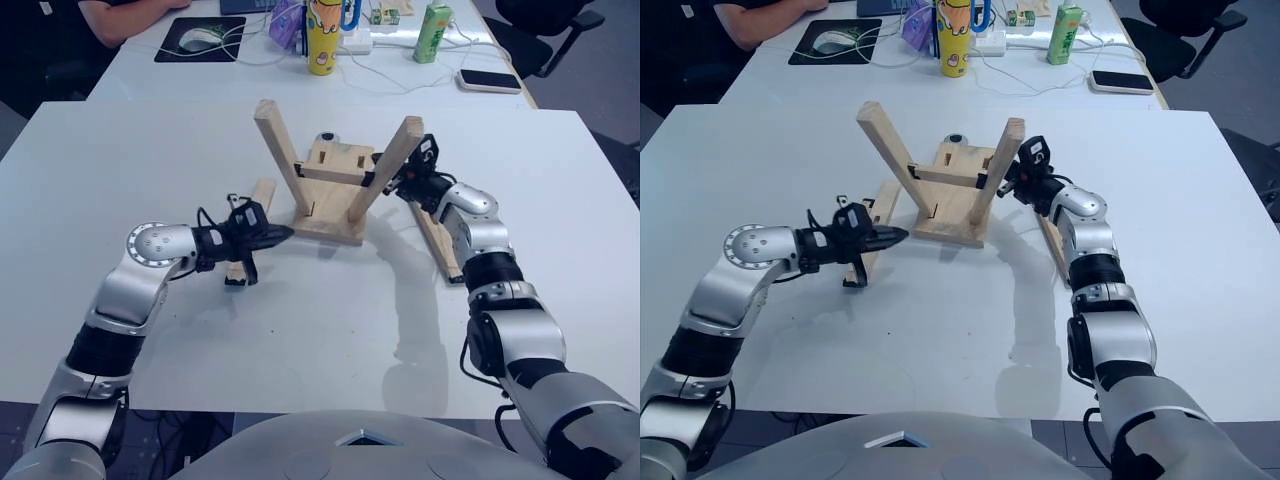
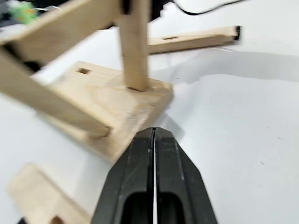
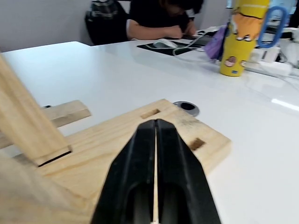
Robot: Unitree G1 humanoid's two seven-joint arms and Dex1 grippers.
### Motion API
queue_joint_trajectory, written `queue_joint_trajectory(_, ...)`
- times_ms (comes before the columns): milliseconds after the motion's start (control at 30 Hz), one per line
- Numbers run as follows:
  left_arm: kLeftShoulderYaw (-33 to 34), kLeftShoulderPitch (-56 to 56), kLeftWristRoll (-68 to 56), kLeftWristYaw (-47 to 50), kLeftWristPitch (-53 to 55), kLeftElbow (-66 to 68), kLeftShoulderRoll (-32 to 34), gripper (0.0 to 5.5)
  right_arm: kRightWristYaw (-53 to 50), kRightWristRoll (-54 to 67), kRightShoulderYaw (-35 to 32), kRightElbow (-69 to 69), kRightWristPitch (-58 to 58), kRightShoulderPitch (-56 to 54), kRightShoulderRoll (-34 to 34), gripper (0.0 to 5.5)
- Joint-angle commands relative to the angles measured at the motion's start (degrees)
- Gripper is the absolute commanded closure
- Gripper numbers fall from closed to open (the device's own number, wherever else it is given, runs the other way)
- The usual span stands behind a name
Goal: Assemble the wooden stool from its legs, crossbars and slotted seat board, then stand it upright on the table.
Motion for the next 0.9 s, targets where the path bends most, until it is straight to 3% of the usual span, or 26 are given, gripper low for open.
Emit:
queue_joint_trajectory(33, -3.41, -2.41, 5.98, 3.57, -1.17, 5.01, -1.61, 5.47, 9.27, 0.99, 0.86, 3.52, -2.4, -2.15, 1.06, 5.5)
queue_joint_trajectory(200, -5.59, -2.81, 11.74, 5.94, -3.3, 9.14, -1.36, 5.47, 17.26, 1.51, 3.23, -2.11, -2.7, 2.57, 3.08, 5.5)
queue_joint_trajectory(333, -5.55, -3.21, 13.14, 6.57, -2.87, 9.6, -2.0, 5.47, 17.37, 1.03, 5.21, -6.28, -2.13, 5.48, 5.09, 5.5)
queue_joint_trajectory(667, -4.3, -7.03, 16.35, 11.27, -4.71, 15.04, -4.35, 5.47, 14.0, 1.42, 8.39, -17.51, 1.67, 10.88, 7.83, 5.5)
queue_joint_trajectory(900, 1.01, -9.21, 18.25, 15.54, -5.5, 12.59, -1.54, 5.47, 3.11, -0.28, 3.55, -16.32, -2.78, 9.93, 3.83, 5.5)
